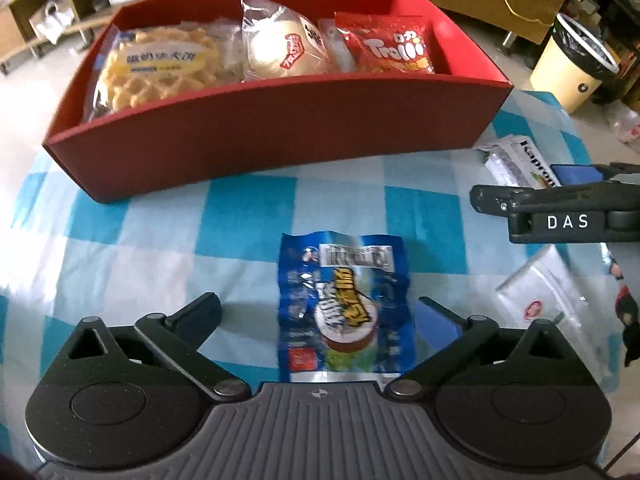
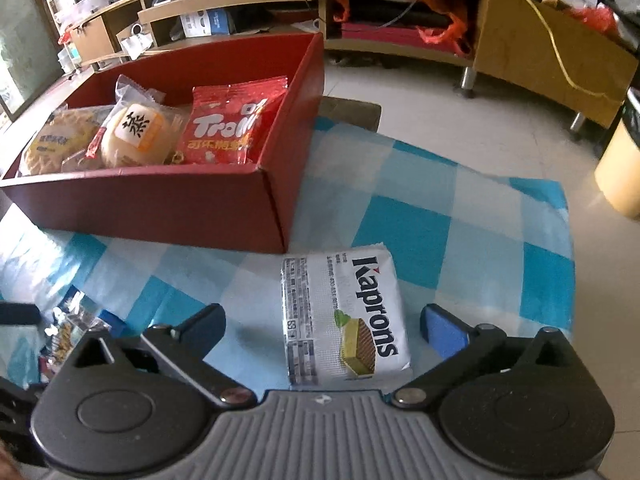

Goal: Organize snacks
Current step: 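Grasp the blue sausage packet with the left tool while the right tool grasps the Kaprons box, then lift the blue packet and Kaprons box off the cloth with both tools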

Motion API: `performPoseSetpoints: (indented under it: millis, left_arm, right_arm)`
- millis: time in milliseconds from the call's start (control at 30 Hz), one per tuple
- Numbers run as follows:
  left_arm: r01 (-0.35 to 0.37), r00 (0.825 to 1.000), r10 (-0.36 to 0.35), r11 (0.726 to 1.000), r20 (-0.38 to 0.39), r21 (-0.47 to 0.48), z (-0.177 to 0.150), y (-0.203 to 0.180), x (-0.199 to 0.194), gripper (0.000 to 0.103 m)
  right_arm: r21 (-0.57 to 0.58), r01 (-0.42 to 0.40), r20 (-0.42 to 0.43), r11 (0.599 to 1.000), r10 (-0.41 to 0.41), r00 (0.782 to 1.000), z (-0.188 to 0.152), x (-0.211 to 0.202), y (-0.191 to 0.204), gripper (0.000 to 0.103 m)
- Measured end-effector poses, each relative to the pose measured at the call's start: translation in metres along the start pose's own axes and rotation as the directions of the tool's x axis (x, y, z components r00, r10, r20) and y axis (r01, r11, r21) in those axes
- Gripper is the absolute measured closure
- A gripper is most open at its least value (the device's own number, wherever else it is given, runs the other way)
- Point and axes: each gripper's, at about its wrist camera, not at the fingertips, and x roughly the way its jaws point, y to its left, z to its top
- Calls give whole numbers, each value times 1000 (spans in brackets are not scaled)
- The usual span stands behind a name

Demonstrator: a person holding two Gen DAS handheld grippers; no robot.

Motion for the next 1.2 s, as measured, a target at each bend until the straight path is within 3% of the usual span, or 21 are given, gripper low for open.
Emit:
performPoseSetpoints:
  millis: [267, 333, 400, 467, 800, 1200]
  left_arm:
    - [-44, 999, 43, 998, 11, 34, 1, -8, 5, 0]
    - [-41, 999, 41, 999, 17, 32, 0, -9, 3, 3]
    - [-36, 999, 35, 998, 29, 51, -3, -14, -1, 12]
    - [-26, 999, 23, 997, 42, 78, -5, -19, -5, 25]
    - [6, 1000, -7, 998, 23, 67, -10, -19, -10, 28]
    - [17, 997, -24, 996, 78, 83, -11, -18, -31, 28]
  right_arm:
    - [-23, 8, 5, 1000, -8, 1000, -3, -2, 3, 1]
    - [-12, 28, 5, 1000, -28, 1000, -1, -3, 4, 9]
    - [-8, 35, 11, 999, -35, 999, 0, -7, 6, 33]
    - [8, 43, 20, 999, -43, 999, 1, -13, 6, 46]
    - [14, -8, 28, 1000, 8, 1000, -13, -35, 21, 47]
    - [49, -81, 100, 995, 76, 992, -23, -71, 43, 47]
